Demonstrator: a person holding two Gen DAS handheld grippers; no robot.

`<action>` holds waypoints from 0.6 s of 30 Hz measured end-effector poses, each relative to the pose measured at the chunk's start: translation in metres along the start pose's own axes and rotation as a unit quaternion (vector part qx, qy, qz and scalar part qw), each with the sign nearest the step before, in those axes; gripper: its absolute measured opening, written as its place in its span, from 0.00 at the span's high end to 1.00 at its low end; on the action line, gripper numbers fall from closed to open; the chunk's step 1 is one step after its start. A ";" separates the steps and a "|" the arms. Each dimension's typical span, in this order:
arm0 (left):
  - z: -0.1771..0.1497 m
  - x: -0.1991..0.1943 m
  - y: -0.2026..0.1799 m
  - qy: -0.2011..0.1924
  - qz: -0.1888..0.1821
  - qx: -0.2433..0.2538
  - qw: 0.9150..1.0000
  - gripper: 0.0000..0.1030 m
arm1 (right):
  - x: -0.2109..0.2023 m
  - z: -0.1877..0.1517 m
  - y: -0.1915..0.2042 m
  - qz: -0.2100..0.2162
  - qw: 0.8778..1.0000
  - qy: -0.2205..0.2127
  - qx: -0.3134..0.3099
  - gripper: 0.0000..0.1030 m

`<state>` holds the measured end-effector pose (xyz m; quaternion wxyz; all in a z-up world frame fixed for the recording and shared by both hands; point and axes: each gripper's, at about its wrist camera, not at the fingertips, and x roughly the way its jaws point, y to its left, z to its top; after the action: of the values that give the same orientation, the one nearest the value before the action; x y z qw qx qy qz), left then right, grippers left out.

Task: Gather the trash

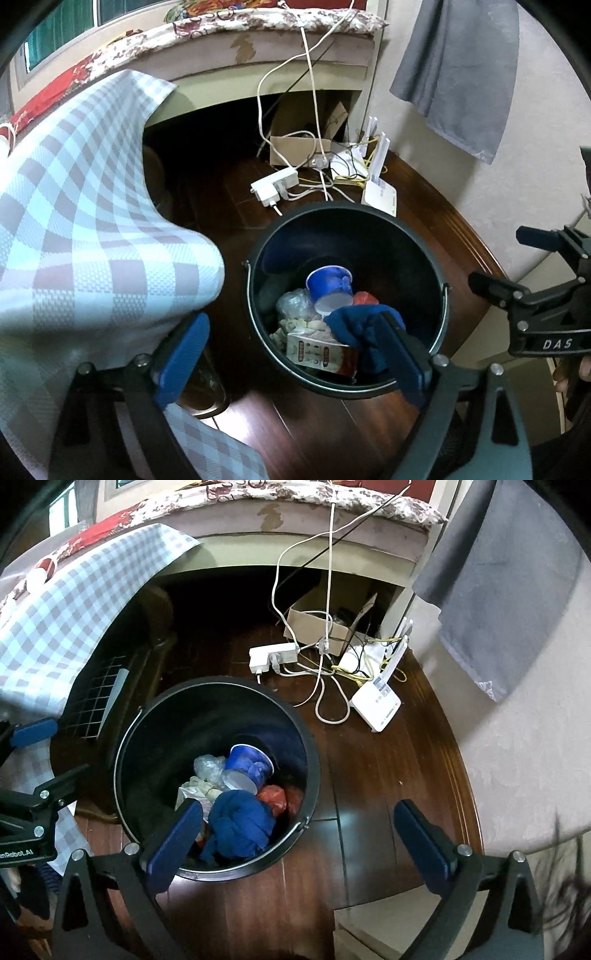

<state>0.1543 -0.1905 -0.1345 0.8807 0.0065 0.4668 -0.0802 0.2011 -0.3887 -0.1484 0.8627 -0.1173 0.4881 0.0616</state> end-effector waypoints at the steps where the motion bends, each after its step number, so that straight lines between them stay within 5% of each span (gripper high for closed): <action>1: 0.000 -0.001 -0.001 0.000 0.001 0.001 1.000 0.11 | -0.001 0.000 0.000 0.000 1.000 -0.001 0.001 0.00; 18: 0.003 -0.029 -0.008 -0.016 -0.018 0.013 1.000 0.11 | -0.046 -0.007 0.005 0.004 0.999 -0.034 0.022 0.00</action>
<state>0.1390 -0.1945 -0.1084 0.8865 0.0083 0.4514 -0.1017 0.1705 -0.3856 -0.1136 0.8809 -0.0942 0.4601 0.0583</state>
